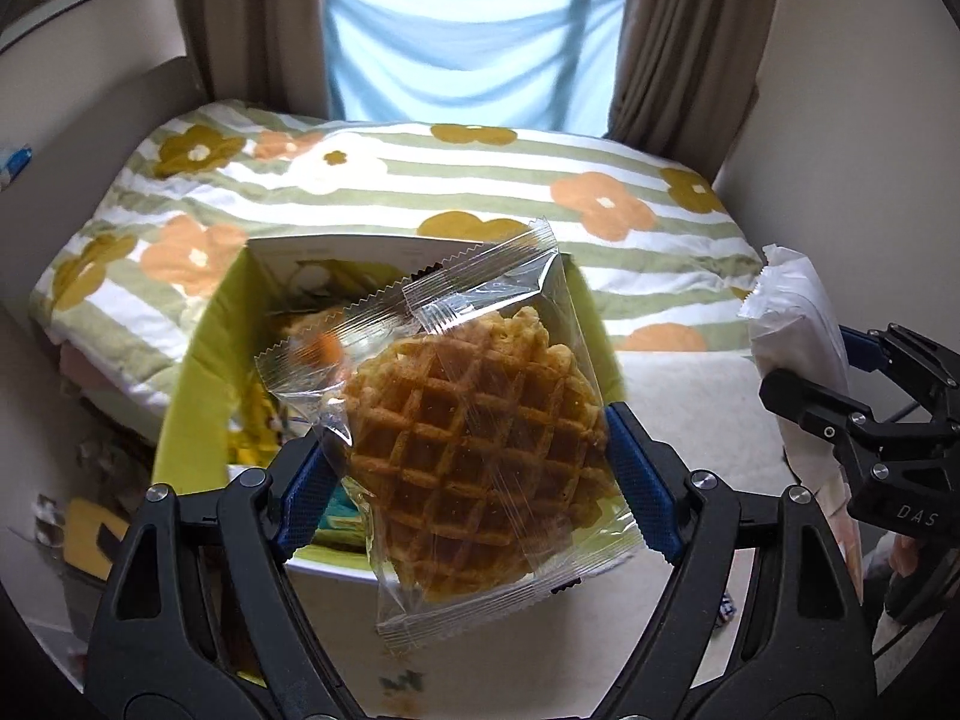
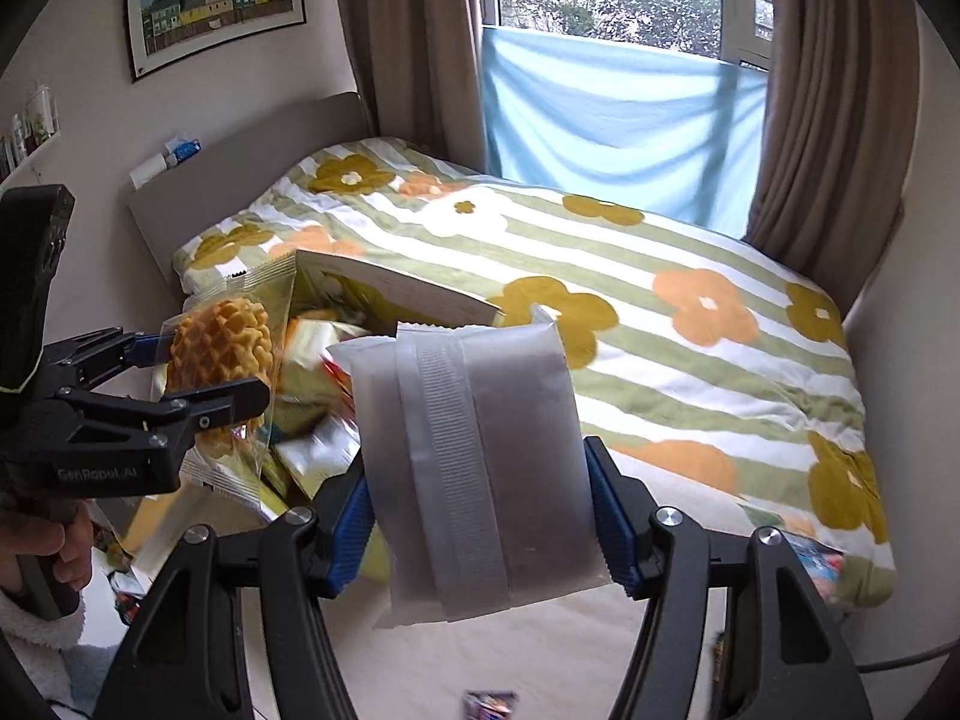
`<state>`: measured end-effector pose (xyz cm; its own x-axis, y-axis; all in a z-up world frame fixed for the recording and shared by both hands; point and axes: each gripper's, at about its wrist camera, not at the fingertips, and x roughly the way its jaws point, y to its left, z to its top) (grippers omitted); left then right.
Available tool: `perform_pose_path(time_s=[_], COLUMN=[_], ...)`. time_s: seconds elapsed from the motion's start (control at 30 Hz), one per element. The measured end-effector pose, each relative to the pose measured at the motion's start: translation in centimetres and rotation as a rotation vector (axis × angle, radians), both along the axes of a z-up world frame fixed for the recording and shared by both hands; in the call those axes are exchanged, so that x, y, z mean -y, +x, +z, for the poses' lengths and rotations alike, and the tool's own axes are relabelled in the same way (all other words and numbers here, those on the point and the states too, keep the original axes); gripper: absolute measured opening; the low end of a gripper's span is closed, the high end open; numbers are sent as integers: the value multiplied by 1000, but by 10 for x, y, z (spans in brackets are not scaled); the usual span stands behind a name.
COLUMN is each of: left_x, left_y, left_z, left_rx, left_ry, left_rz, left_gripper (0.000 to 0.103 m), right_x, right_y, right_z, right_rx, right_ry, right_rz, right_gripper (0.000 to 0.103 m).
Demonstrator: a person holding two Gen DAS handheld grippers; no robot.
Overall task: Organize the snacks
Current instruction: 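Drop the waffle into the box with the left tool while the right drops the white packet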
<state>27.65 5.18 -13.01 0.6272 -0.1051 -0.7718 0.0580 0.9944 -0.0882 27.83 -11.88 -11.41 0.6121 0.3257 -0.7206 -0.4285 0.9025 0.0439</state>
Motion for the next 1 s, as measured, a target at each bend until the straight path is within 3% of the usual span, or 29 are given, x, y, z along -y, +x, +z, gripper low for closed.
perform_pose_path(time_s=[0.17, 0.3, 0.47, 0.57, 1.0], left_x=[-60, -80, -89, -90, -108], left_y=[24, 36, 43, 42, 33], left_z=[-17, -33, -53, -62, -72], left_rx=[-55, -99, -150, -150, -182], left_ry=[2, 6, -15, 42, 53], left_rz=[7, -45, -134, -139, -67], left_gripper=[81, 81, 85, 102, 102], right_x=[-59, -87, -96, -94, -103], right_y=[21, 31, 36, 37, 37], right_z=[-10, -21, -40, -53, -72], right_rx=[-35, -78, -157, -218, -294], right_ry=[26, 42, 46, 40, 57], right_rz=[6, -25, -114, -144, -151], right_gripper=[60, 59, 59, 60, 60])
